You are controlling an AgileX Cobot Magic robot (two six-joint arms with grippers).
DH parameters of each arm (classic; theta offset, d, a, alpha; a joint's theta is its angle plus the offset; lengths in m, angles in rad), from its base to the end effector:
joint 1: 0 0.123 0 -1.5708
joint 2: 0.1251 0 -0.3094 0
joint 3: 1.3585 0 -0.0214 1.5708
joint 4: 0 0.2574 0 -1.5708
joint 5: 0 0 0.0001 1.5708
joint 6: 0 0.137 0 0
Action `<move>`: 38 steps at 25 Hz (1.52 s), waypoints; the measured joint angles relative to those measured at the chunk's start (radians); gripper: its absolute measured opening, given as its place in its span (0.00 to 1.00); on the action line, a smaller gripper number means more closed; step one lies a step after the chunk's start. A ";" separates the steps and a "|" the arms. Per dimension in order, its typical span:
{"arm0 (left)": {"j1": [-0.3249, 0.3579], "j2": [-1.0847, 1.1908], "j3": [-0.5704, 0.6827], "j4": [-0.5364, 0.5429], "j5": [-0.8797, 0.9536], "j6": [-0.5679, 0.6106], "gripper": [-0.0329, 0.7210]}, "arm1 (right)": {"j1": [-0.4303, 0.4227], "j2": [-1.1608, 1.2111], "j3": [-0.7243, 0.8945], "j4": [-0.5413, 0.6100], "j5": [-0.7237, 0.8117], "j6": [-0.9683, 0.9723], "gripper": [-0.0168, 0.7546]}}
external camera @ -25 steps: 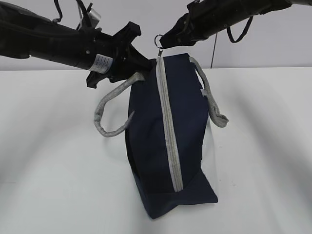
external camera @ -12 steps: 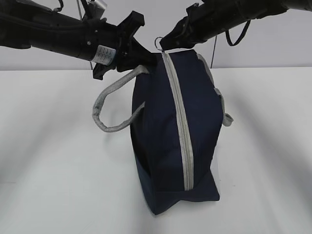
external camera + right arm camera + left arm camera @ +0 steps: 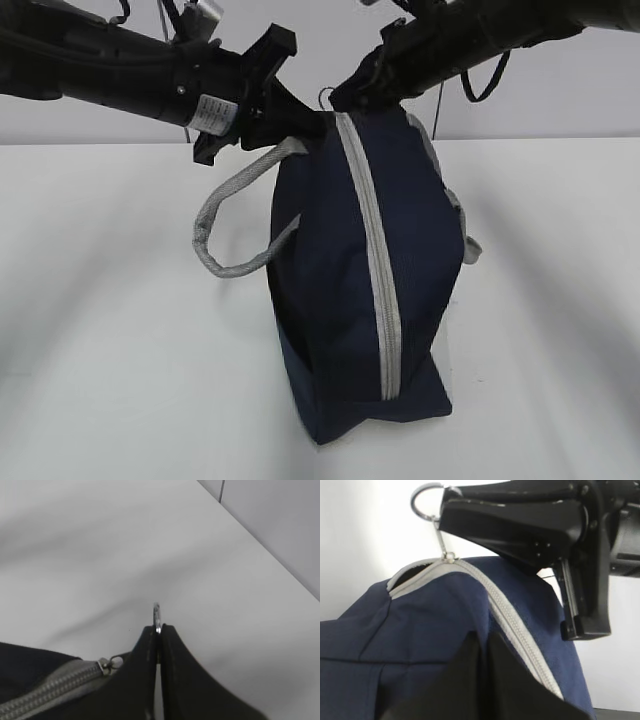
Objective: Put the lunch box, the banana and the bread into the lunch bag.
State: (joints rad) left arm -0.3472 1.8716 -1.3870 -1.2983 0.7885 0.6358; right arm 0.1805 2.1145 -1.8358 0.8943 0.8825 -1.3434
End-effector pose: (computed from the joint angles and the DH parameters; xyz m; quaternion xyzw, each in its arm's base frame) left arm 0.3934 -0.2420 0.2634 0.0726 0.8480 -0.4752 0.2230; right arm 0.4981 0.1748 0.2561 -0.4701 0.7595 0.2052 0.4001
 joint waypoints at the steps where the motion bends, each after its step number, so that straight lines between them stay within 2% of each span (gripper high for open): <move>1: 0.001 0.000 0.000 0.000 0.003 0.004 0.05 | 0.000 0.002 0.000 -0.004 0.010 0.000 0.00; 6: 0.002 0.000 0.000 0.014 0.014 0.010 0.05 | -0.035 0.002 0.000 0.006 0.082 -0.018 0.00; 11: 0.002 -0.001 -0.005 0.045 0.027 0.011 0.05 | -0.075 0.006 0.000 0.079 0.156 -0.134 0.00; 22: 0.002 -0.003 -0.008 0.079 0.063 0.031 0.05 | -0.079 0.067 -0.010 0.203 0.204 -0.257 0.00; 38: 0.004 -0.075 -0.007 0.164 0.046 0.119 0.05 | -0.075 0.093 -0.020 0.182 0.224 -0.179 0.00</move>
State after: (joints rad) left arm -0.3432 1.7968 -1.3938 -1.1343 0.8341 0.7547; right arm 0.1051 2.2071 -1.8556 1.0767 1.1064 -1.5228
